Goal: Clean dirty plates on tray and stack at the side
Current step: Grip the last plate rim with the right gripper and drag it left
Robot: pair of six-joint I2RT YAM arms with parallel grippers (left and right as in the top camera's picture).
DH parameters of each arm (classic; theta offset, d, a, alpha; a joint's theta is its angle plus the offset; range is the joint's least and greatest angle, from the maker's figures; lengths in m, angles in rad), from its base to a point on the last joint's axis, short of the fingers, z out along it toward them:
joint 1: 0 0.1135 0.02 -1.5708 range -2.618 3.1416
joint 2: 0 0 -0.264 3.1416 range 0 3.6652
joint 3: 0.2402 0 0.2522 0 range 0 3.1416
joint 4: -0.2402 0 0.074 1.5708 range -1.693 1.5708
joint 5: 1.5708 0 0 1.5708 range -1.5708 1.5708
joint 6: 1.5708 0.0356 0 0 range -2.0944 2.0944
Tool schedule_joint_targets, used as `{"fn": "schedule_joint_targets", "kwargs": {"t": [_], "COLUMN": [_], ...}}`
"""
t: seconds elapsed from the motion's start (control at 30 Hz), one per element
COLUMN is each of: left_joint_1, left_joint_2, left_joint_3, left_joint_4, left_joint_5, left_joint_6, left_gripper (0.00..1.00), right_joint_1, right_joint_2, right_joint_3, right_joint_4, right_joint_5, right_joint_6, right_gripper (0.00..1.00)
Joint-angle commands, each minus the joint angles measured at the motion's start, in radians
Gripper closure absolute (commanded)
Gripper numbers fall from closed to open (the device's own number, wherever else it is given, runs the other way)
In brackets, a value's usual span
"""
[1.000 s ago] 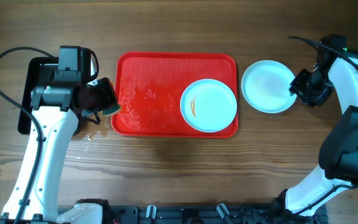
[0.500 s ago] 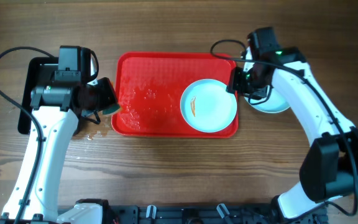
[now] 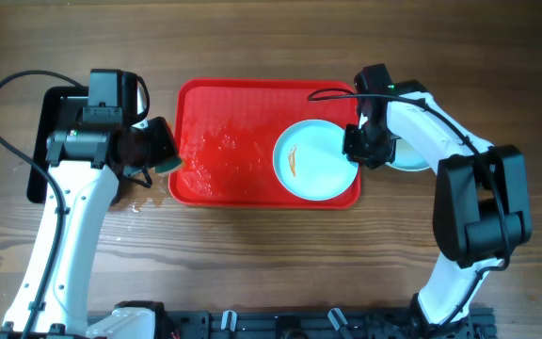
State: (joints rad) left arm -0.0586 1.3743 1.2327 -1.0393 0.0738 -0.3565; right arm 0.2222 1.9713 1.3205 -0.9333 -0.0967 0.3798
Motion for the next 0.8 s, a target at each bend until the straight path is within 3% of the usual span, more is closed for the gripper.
{"fn": "schedule_joint_targets", "kwargs": {"t": [0.0,0.2,0.33,0.6,0.77], "left_joint_1": [0.002,0.002,0.002,0.002,0.002], "left_joint_2": [0.002,0.002,0.002,0.002,0.002], "left_joint_3": [-0.006,-0.006,-0.006,-0.006,-0.006], "left_joint_4": [0.006,0.003,0.002,0.003,0.006], "left_joint_5": [0.008,0.008,0.008,0.009,0.013], "left_joint_6": [0.013,0.013,0.013,0.013,0.013], "left_gripper": [0.96,0.96,0.96,0.96,0.96], "right_joint_1": [0.008,0.009,0.017,0.017,0.017], "right_joint_2": [0.011,0.007,0.010,0.010,0.009], "right_joint_3": [-0.006,0.092,0.063,0.010,0.013], "right_joint_4": [-0.008,-0.138,-0.099,-0.025,-0.022], "right_joint_5": [-0.007,0.064,0.022,-0.056,-0.069], "right_joint_6": [-0.013,0.012,-0.013,-0.012,-0.009], "right_gripper": [0.87,0.81,0.78,0.88,0.88]}}
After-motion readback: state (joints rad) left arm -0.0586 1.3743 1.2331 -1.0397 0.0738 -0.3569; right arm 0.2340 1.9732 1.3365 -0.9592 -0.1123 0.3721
